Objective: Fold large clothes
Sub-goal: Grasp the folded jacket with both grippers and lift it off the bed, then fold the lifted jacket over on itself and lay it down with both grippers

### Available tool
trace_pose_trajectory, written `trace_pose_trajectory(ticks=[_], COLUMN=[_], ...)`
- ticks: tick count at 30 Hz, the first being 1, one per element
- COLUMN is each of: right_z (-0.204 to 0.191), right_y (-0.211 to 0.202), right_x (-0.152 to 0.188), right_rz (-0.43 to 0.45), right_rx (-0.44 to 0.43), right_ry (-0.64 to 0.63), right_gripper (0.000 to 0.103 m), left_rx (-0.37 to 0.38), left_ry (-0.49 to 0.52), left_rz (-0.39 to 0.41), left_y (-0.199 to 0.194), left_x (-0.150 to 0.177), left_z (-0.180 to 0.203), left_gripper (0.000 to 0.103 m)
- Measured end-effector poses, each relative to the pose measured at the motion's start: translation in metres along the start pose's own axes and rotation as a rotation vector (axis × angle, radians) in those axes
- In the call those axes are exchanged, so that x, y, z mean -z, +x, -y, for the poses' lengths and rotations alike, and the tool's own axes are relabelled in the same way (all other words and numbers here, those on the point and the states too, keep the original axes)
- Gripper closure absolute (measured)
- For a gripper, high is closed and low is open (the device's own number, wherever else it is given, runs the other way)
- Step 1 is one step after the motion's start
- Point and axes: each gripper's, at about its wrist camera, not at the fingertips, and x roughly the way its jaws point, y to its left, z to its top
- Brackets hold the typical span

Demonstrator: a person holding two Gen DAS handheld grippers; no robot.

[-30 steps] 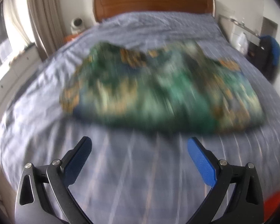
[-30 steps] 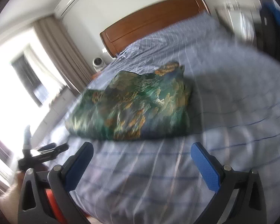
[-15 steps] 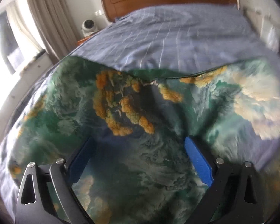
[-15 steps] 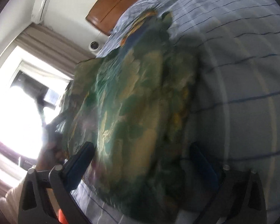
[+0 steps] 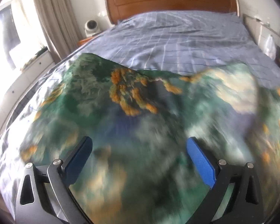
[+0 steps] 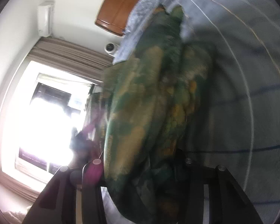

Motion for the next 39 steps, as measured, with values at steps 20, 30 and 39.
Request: trace_pose_trajectory(ticks=[20, 30, 39], right_z=[-0.306, -0.36, -0.329], right_y=[0.188, 0.36, 0.394], right_x=[0.014, 0.121, 0.18], right_rz=[-0.134, -0.253, -0.147], right_rx=[0.15, 0.377, 0.389], right_ry=[-0.598, -0.951, -1.133], right_gripper=[0.059, 0.059, 0.029], left_rx=[0.151, 0.059, 0.179], left_ry=[-0.281, -0.474, -0.434], left_rz=[-0.043, 0.005, 0.087], left_y=[-0.054, -0.079, -0.089], left_x=[0.095, 0.137, 0.069], left_z=[-0.226, -0.338, -0.355], left_gripper=[0.003, 0.003, 0.002])
